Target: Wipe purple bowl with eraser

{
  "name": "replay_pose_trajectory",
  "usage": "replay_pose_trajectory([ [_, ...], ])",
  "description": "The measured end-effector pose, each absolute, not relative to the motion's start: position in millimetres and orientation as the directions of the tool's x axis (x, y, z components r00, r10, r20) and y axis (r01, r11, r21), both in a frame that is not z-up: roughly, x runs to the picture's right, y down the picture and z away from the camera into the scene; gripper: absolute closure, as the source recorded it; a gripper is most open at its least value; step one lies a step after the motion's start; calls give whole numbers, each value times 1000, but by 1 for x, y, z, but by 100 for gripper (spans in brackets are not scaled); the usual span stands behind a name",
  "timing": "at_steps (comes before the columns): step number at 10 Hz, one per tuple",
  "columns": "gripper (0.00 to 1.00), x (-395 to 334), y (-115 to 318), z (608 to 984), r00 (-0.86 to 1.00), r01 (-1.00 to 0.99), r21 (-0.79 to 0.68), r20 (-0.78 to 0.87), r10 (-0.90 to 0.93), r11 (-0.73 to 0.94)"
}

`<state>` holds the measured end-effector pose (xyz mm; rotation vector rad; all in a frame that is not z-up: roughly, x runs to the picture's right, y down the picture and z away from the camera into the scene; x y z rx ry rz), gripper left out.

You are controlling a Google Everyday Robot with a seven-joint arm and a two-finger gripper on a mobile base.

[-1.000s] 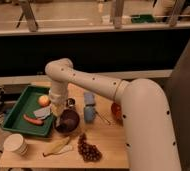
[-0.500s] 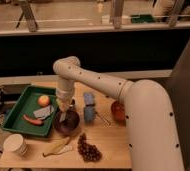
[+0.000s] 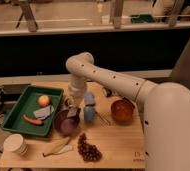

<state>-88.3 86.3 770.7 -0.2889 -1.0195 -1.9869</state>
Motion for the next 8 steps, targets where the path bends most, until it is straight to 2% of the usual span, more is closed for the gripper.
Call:
replay_pose_trajectory([
  [5,99,-81,125,742,-648,756,572,587,-485,-318],
  [8,99,-96,137,727,-698,710,621,563,-442,-332],
])
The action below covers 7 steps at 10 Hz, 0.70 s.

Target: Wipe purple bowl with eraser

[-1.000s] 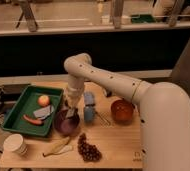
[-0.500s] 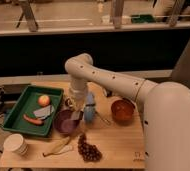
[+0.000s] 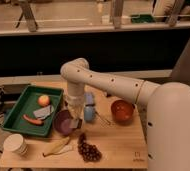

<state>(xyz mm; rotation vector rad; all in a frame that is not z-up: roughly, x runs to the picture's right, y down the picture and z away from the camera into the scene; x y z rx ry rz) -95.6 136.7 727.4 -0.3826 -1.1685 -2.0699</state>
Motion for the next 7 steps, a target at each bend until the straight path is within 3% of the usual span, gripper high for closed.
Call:
replay_pose_trajectory([
  [7,99,-153,151,723,-763,643,674,517,-389,-364],
])
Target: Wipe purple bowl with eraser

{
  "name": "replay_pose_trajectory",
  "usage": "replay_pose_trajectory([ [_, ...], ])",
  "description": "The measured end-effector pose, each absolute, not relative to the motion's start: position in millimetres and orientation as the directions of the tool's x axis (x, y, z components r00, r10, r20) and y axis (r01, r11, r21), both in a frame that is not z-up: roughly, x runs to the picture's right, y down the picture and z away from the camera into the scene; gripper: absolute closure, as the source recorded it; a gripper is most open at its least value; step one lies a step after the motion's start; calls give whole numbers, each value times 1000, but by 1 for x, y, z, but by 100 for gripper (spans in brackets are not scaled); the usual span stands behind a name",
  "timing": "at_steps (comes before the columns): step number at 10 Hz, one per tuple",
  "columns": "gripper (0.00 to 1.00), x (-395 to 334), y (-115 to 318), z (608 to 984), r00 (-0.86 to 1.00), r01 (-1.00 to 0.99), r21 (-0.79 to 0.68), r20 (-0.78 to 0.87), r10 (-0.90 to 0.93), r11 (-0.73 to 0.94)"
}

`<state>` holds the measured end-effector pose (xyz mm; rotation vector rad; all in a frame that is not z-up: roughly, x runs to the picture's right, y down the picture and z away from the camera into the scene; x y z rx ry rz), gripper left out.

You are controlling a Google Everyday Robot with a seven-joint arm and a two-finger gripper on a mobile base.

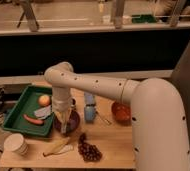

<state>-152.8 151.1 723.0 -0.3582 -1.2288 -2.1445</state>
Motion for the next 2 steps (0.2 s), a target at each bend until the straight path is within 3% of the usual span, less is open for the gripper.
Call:
replay_pose_trajectory([
  [2,99,-156,146,725,-751,656,661,525,-400,-364],
])
